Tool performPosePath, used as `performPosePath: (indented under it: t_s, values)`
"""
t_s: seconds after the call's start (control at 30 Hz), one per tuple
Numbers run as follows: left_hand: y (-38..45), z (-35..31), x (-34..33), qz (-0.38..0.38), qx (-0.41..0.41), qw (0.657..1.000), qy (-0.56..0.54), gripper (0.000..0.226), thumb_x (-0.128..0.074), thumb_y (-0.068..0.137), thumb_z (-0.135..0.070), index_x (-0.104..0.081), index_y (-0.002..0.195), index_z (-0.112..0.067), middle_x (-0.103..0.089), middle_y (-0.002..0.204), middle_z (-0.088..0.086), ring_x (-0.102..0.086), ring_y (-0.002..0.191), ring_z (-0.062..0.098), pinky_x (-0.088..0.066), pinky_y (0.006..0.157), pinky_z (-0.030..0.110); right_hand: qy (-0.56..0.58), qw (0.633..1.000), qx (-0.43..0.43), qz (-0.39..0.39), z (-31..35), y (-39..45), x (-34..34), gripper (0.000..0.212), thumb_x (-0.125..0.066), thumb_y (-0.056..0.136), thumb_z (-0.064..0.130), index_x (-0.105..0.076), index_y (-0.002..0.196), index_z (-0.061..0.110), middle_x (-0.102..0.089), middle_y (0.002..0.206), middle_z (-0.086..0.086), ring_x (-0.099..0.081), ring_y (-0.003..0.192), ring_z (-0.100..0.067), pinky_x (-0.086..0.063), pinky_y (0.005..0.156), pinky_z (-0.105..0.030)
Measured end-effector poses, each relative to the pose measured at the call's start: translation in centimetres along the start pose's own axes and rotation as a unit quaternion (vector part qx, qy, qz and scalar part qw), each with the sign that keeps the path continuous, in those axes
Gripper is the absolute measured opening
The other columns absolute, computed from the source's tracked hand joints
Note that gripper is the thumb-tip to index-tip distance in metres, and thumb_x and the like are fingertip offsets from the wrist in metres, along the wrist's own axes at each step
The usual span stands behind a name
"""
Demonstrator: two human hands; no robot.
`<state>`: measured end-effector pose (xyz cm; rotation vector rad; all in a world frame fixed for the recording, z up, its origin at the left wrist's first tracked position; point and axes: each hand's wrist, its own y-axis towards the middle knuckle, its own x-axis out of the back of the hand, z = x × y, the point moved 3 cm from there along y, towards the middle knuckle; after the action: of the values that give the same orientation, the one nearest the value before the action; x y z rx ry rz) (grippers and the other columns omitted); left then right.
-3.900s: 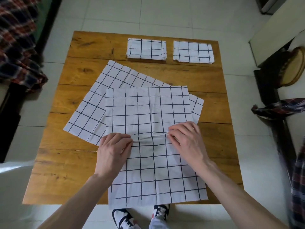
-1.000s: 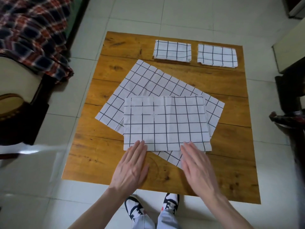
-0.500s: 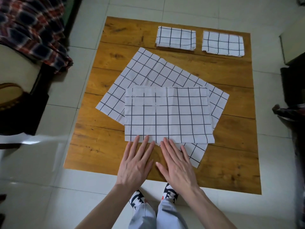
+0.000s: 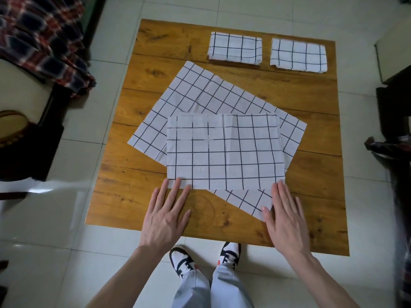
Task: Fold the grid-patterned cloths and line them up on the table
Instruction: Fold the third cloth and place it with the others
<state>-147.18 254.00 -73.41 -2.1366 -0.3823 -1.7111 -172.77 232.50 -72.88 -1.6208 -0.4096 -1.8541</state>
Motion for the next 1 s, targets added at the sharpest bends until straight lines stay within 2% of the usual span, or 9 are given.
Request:
performPosePath:
  t_s: [0.2,0.3,0.37,0.43,0.5,0.67,0.83,0.93,1.0]
  values:
    - [0.1,-0.5,0.1,0.007,0.01,1.0,0.001,0.063,-0.035,0.108,-0.051,-0.03,0.164,-0.022,-0.017,0.174,0.005,-0.007,0.161,0.032,-0.018,0.127,0.057,0.02,0.999,-0.029,-0.009,1.0,0.1,0.0,0.073,-0.018,0.108,0.06,-0.025,0.165,0.013,-0.019,0.174,-0.001,-0.017,0.16,-0.017,-0.023,0.128,-0.048]
    - [0.9,-1.7,0.4,0.0,0.035,0.999,-0.008,0.062,-0.04,0.107,-0.049,-0.041,0.159,-0.014,-0.023,0.172,0.011,-0.009,0.161,0.033,-0.018,0.127,0.057,0.045,0.998,-0.044,-0.033,1.5,0.5,1.0,0.071,-0.023,0.108,0.056,-0.042,0.158,0.01,-0.037,0.167,-0.007,-0.036,0.154,-0.025,-0.033,0.123,-0.05]
    - [1.7,-2.9,0.7,-0.007,0.035,0.999,-0.01,0.063,-0.04,0.107,-0.048,-0.042,0.157,-0.01,-0.023,0.171,0.014,-0.009,0.161,0.032,-0.018,0.128,0.057,0.083,0.992,-0.073,-0.059,1.8,1.2,1.9,0.065,-0.032,0.108,0.054,-0.049,0.151,0.009,-0.048,0.159,-0.01,-0.046,0.145,-0.029,-0.038,0.117,-0.048]
    - [2.8,-4.5,0.9,-0.008,0.02,1.0,-0.018,0.065,-0.037,0.108,-0.049,-0.036,0.16,-0.01,-0.022,0.172,0.013,-0.007,0.161,0.031,-0.017,0.128,0.055,0.134,0.98,-0.126,-0.077,1.9,2.3,2.7,0.061,-0.05,0.106,0.049,-0.047,0.152,0.008,-0.052,0.154,-0.012,-0.049,0.142,-0.03,-0.041,0.114,-0.046]
    - [3.8,-6.3,1.0,-0.002,-0.003,1.0,-0.026,0.066,-0.032,0.109,-0.051,-0.03,0.163,-0.012,-0.021,0.172,0.011,-0.009,0.161,0.029,-0.017,0.128,0.053,0.179,0.962,-0.19,-0.078,1.9,3.5,3.4,0.07,-0.064,0.099,0.044,-0.041,0.154,0.008,-0.053,0.151,-0.014,-0.049,0.139,-0.032,-0.047,0.111,-0.049]
    - [5.7,-9.4,0.0,0.039,-0.029,0.998,-0.028,0.065,-0.031,0.108,-0.053,-0.025,0.165,-0.02,-0.023,0.171,0.009,-0.024,0.158,0.031,-0.027,0.126,0.051,0.168,0.94,-0.296,-0.015,1.7,6.2,4.6,0.082,-0.075,0.091,0.048,-0.039,0.153,0.009,-0.057,0.142,-0.015,-0.054,0.129,-0.038,-0.051,0.1,-0.054]
    - [5.8,-9.9,-0.8,0.049,-0.022,0.999,-0.01,0.063,-0.029,0.108,-0.051,-0.028,0.163,-0.022,-0.021,0.172,0.01,-0.025,0.158,0.032,-0.03,0.124,0.055,0.247,0.896,-0.364,0.05,1.0,7.3,4.3,0.063,-0.078,0.084,0.045,-0.052,0.134,0.016,-0.065,0.123,-0.007,-0.061,0.112,-0.034,-0.054,0.096,-0.053]
    - [5.7,-9.8,-1.0,0.044,-0.022,0.999,-0.012,0.063,-0.029,0.108,-0.05,-0.026,0.164,-0.022,-0.019,0.173,0.009,-0.021,0.159,0.031,-0.028,0.125,0.054,0.298,0.874,-0.382,0.039,0.9,7.4,4.2,0.047,-0.079,0.084,0.036,-0.061,0.123,0.017,-0.053,0.122,-0.007,-0.06,0.104,-0.029,-0.057,0.089,-0.049]
    - [5.7,-9.8,-1.1,0.046,-0.024,0.999,-0.012,0.063,-0.03,0.109,-0.05,-0.025,0.165,-0.023,-0.017,0.173,0.009,-0.019,0.159,0.031,-0.027,0.126,0.054,0.368,0.85,-0.377,0.016,1.1,7.3,4.2,0.035,-0.077,0.089,0.025,-0.057,0.117,0.019,-0.054,0.121,-0.006,-0.06,0.097,-0.023,-0.052,0.082,-0.04]
